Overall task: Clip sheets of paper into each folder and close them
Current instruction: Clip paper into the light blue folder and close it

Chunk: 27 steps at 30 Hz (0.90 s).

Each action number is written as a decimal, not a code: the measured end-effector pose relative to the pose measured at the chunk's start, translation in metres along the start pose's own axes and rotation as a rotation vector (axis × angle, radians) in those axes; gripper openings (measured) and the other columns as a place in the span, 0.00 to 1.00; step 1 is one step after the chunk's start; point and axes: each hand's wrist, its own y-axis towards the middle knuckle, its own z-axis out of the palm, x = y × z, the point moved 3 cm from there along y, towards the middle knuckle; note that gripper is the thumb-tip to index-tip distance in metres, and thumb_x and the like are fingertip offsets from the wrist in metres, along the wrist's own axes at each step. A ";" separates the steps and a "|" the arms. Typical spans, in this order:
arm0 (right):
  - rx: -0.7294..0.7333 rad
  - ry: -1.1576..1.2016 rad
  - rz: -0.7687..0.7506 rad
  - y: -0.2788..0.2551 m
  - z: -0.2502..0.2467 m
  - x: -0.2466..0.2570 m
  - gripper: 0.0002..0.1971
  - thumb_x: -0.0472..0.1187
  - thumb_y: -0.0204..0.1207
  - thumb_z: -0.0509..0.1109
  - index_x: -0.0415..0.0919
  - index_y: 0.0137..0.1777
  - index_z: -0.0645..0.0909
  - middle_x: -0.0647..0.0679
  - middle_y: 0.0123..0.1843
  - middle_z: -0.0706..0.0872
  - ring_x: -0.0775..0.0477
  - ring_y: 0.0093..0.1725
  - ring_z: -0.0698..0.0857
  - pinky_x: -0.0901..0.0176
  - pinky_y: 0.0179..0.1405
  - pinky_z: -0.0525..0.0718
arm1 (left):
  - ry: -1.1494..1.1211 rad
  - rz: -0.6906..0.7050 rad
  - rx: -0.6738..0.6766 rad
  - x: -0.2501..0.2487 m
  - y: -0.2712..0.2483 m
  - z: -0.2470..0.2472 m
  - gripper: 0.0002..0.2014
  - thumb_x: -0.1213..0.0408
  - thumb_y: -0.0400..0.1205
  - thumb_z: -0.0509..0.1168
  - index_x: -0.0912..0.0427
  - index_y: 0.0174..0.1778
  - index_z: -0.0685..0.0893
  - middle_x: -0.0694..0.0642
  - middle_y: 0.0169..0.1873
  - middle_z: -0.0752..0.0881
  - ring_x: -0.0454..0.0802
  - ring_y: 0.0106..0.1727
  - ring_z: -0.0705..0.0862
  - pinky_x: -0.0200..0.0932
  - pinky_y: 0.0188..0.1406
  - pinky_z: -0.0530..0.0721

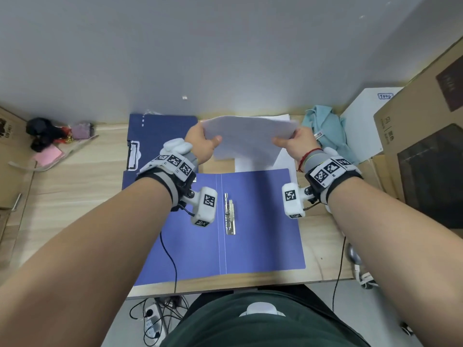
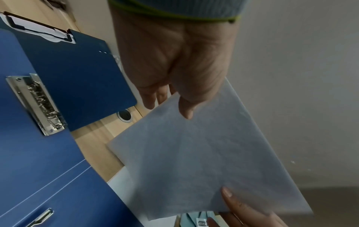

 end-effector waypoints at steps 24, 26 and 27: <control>0.064 -0.257 0.090 0.005 0.003 -0.017 0.15 0.42 0.80 0.70 0.32 0.61 0.83 0.40 0.56 0.89 0.38 0.51 0.88 0.42 0.56 0.88 | 0.293 -0.153 0.112 0.026 0.001 0.016 0.19 0.58 0.87 0.59 0.68 0.68 0.77 0.65 0.63 0.83 0.65 0.62 0.82 0.55 0.61 0.81; 0.107 -0.217 0.140 -0.002 0.005 -0.029 0.16 0.44 0.77 0.74 0.37 0.61 0.84 0.43 0.58 0.90 0.42 0.52 0.89 0.40 0.58 0.87 | 0.297 -0.194 0.124 0.039 -0.003 0.025 0.22 0.57 0.87 0.58 0.67 0.73 0.74 0.65 0.67 0.81 0.66 0.66 0.80 0.59 0.67 0.78; 0.123 -0.198 0.176 -0.005 0.006 -0.040 0.17 0.48 0.74 0.76 0.41 0.60 0.85 0.45 0.57 0.90 0.42 0.53 0.89 0.38 0.59 0.87 | 0.283 -0.218 0.125 0.048 -0.004 0.029 0.24 0.55 0.85 0.58 0.65 0.74 0.73 0.64 0.68 0.81 0.65 0.67 0.80 0.61 0.68 0.78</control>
